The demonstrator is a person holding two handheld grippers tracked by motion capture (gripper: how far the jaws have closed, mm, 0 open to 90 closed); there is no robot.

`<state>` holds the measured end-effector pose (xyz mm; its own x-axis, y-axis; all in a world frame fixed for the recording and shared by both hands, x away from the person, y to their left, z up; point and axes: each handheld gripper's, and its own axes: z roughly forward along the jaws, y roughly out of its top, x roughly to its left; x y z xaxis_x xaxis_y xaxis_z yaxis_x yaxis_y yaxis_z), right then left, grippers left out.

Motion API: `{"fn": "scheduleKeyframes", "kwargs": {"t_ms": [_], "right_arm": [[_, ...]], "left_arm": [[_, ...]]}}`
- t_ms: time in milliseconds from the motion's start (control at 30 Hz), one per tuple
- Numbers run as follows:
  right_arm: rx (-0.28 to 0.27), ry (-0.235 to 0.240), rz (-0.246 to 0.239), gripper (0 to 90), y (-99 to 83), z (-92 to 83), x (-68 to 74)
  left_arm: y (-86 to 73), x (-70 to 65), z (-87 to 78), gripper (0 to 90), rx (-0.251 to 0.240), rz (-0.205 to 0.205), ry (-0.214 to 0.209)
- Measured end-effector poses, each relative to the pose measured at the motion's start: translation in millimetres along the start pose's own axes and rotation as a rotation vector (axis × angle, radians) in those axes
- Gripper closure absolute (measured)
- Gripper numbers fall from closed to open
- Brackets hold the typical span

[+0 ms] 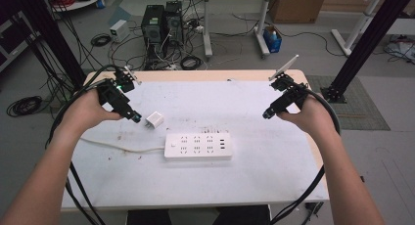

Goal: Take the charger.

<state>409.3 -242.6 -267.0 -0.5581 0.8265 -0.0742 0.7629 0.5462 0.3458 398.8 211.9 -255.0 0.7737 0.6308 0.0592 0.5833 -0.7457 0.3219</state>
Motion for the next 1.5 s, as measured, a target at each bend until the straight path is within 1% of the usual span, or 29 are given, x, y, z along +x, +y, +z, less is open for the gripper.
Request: {"fn": "scheduleKeyframes", "kwargs": {"t_ms": [100,200,267,300,333,367,400,467,500,567,633,767,800,867,933,1100,1167,1233,1367,1500], "right_arm": [[0.004,0.002,0.007,12.6,-0.4,0.9,0.0],[0.005,0.001,0.006,12.5,-0.4,2.5,-1.2],[0.003,-0.001,0.005,12.5,0.2,3.1,-2.3],[0.004,0.000,0.009,12.5,0.3,3.2,-2.4],[0.005,-0.001,0.009,12.6,0.3,3.4,-2.6],[0.005,-0.002,0.007,12.5,-0.1,3.6,-2.5],[0.006,0.000,0.010,12.6,-0.4,3.8,-2.0],[0.006,0.000,0.006,12.6,-0.5,5.1,-2.1],[0.005,0.002,0.003,12.5,-0.5,5.9,-2.6],[0.001,0.003,0.002,12.6,-0.4,7.2,-2.6],[0.008,-0.002,0.003,12.5,-0.3,8.4,-2.8],[0.012,-0.003,0.005,12.6,-0.3,9.6,-3.2],[0.011,-0.003,0.005,12.5,-0.3,9.7,-3.5],[0.012,-0.001,0.010,12.6,-0.4,9.2,-3.7],[0.010,-0.001,0.007,12.6,-0.7,9.2,-4.3],[0.008,-0.002,0.010,12.5,-2.0,9.7,-4.3],[0.011,-0.003,0.006,12.6,-3.1,10.3,-4.2],[0.012,-0.003,0.004,12.6,-3.8,10.8,-4.0],[0.014,-0.001,0.001,12.6,-4.6,11.0,-4.0],[0.013,0.000,-0.003,12.5,-4.8,11.4,-4.3]], "left_arm": [[1.4,0.0,1.9,22.7,-0.001,-0.004,-0.004],[4.3,2.5,5.1,22.7,0.005,-0.004,0.006],[5.8,4.0,8.1,22.3,0.006,-0.003,0.004],[6.8,3.7,10.8,22.1,0.002,-0.013,0.004],[8.2,4.5,12.9,22.0,0.010,-0.009,0.004],[9.4,4.5,15.8,22.1,0.009,-0.015,0.003],[10.8,5.4,18.4,22.0,0.015,-0.007,0.005],[12.9,6.1,25.0,22.0,0.012,-0.019,0.007],[13.7,7.0,27.7,22.0,0.017,-0.019,0.007],[15.0,8.2,34.9,22.1,0.013,-0.028,-0.004],[16.5,10.4,41.8,22.0,0.027,-0.032,-0.008],[19.0,15.3,56.1,22.1,0.033,-0.064,-0.011],[19.8,16.0,60.2,22.0,0.027,-0.082,-0.010],[21.3,19.1,67.6,22.1,0.037,-0.096,-0.008],[22.7,20.9,75.8,22.1,0.047,-0.120,-0.012],[25.8,25.1,95.9,22.1,0.063,-0.151,-0.025],[26.8,27.0,103.2,22.1,0.076,-0.163,-0.022],[27.5,29.1,111.0,22.1,0.087,-0.172,-0.028],[29.8,32.1,124.5,22.1,0.110,-0.176,-0.035],[32.7,34.2,134.8,22.1,0.127,-0.178,-0.029]]}}
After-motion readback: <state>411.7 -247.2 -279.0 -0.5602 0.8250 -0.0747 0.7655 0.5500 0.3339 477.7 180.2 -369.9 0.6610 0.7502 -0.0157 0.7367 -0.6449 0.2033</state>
